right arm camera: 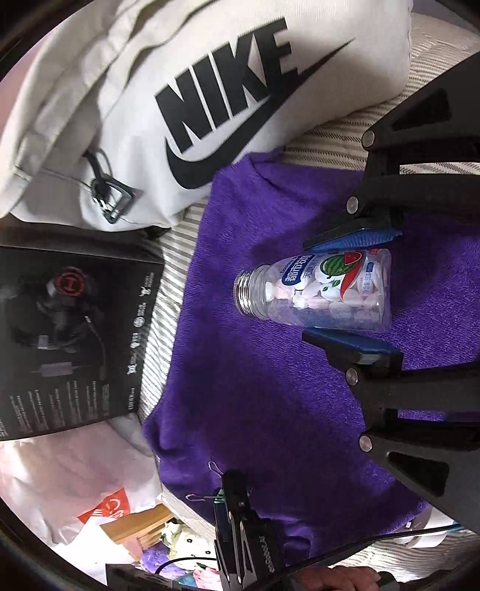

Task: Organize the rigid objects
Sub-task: 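Carry the binder clip and mint bottle onto the purple towel and release both, then grasp the white tape roll with the left tool while the right tool grasps the Vaseline tin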

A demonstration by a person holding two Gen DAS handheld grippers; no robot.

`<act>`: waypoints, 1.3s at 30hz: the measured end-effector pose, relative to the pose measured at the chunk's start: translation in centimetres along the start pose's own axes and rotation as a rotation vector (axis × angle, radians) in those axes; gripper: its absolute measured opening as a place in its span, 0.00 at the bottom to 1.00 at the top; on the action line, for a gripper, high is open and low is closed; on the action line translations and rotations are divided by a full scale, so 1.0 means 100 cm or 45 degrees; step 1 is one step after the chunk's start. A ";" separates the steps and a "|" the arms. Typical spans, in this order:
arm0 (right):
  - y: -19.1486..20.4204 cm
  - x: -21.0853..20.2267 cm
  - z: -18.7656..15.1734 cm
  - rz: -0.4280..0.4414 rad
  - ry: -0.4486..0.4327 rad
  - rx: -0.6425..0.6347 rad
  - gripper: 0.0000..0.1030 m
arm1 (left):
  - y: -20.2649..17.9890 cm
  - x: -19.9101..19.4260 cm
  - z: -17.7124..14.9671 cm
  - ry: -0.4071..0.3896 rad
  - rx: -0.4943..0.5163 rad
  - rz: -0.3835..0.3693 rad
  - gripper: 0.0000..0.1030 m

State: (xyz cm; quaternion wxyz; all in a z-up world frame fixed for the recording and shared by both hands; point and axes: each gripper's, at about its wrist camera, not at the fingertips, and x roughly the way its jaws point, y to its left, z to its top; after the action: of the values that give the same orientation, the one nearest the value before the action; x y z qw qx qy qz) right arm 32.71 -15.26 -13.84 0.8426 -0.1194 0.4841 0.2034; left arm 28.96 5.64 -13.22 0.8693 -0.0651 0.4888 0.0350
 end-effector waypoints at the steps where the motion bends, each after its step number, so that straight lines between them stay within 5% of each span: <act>1: 0.000 0.002 -0.001 0.001 0.009 -0.001 0.39 | -0.002 0.000 -0.001 0.002 0.009 0.007 0.38; 7: -0.001 0.006 -0.002 0.023 0.027 0.008 0.39 | -0.007 0.002 0.000 0.012 0.062 0.055 0.38; 11: -0.001 0.007 0.001 0.028 0.049 -0.005 0.40 | -0.011 0.000 -0.004 0.013 0.072 0.050 0.52; 15: -0.001 0.005 -0.001 0.066 0.073 -0.023 0.52 | -0.012 -0.004 -0.011 0.029 0.079 0.040 0.58; 20: 0.001 -0.005 -0.010 0.032 0.090 -0.044 0.54 | -0.007 -0.016 -0.024 0.040 0.039 0.024 0.59; 32: -0.003 -0.094 -0.057 0.065 -0.051 0.150 0.61 | -0.013 -0.095 -0.081 -0.037 0.009 -0.016 0.59; 39: 0.013 -0.136 -0.106 0.090 -0.074 0.212 0.61 | -0.013 -0.116 -0.134 0.001 -0.009 -0.028 0.59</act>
State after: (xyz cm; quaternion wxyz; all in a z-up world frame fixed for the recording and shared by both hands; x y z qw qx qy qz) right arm 17.92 -21.35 -7.44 0.8556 -0.0260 0.4785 0.1956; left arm 11.76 2.40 -10.08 0.8692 -0.0735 0.4882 0.0271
